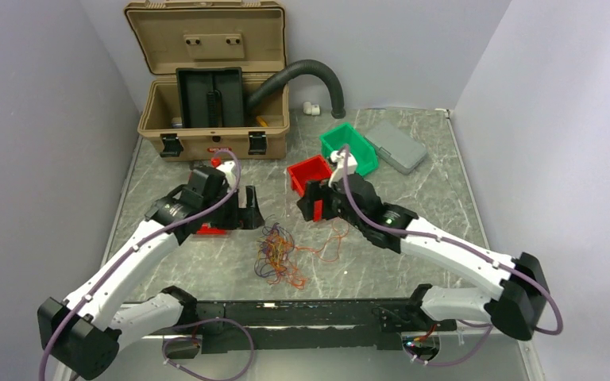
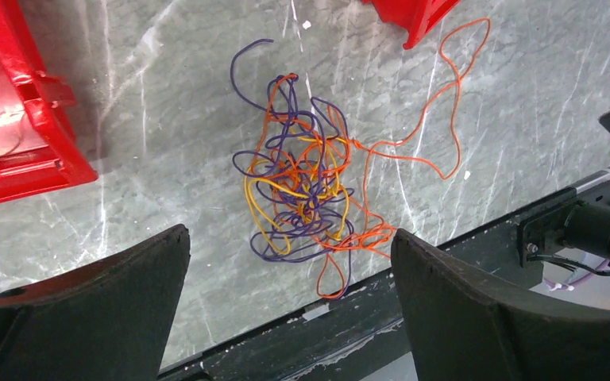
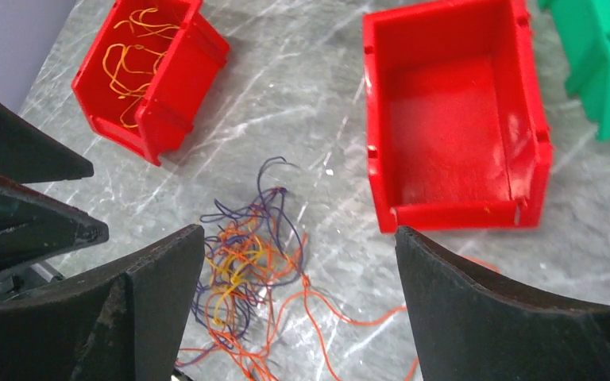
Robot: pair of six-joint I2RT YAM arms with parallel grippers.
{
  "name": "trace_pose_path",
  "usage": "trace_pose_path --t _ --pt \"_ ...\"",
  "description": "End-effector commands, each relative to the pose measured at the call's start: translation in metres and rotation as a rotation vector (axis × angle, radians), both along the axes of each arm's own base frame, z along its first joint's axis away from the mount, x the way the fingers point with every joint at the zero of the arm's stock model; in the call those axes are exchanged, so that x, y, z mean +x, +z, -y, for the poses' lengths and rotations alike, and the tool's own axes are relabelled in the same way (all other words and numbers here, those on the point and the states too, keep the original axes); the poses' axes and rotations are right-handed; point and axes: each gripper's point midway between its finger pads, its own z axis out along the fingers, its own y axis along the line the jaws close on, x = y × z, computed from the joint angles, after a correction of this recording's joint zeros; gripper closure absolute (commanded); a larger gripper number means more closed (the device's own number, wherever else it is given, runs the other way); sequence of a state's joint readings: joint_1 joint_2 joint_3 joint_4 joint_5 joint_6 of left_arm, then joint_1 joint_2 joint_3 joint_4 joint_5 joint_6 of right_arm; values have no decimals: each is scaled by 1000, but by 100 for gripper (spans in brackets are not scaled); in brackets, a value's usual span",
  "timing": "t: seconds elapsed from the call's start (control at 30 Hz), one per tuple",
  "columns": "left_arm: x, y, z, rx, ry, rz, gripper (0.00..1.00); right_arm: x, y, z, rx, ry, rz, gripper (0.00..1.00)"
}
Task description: Untangle the cables
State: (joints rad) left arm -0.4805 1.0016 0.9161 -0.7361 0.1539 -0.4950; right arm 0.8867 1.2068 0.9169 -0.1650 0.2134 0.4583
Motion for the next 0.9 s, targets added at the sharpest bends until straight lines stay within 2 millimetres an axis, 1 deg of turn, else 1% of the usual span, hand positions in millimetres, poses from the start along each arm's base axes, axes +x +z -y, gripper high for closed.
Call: trace_pose_path --t 0.0,0.13,0.33,0.4,0.6,0.73,0.87 --pt "15 20 18 -34 17 62 1 -4 -5 28 55 -111 -13 9" --pt "11 14 28 -29 0 43 1 -10 -15 42 40 -145 -49 9" --pt "1 -12 35 -18 -13 -8 1 -20 -31 66 6 -246 -124 9" --pt "-2 -17 37 -24 -18 -23 1 -25 -36 71 14 -255 -140 9" --pt "-7 -28 45 -8 -48 -56 1 -43 -54 71 71 -253 -235 9" --pt "-10 -33 47 22 -56 -72 1 -50 -78 67 91 -287 -333 9" --pt "-12 -36 49 27 -64 -77 1 -52 -102 63 51 -314 -407 9"
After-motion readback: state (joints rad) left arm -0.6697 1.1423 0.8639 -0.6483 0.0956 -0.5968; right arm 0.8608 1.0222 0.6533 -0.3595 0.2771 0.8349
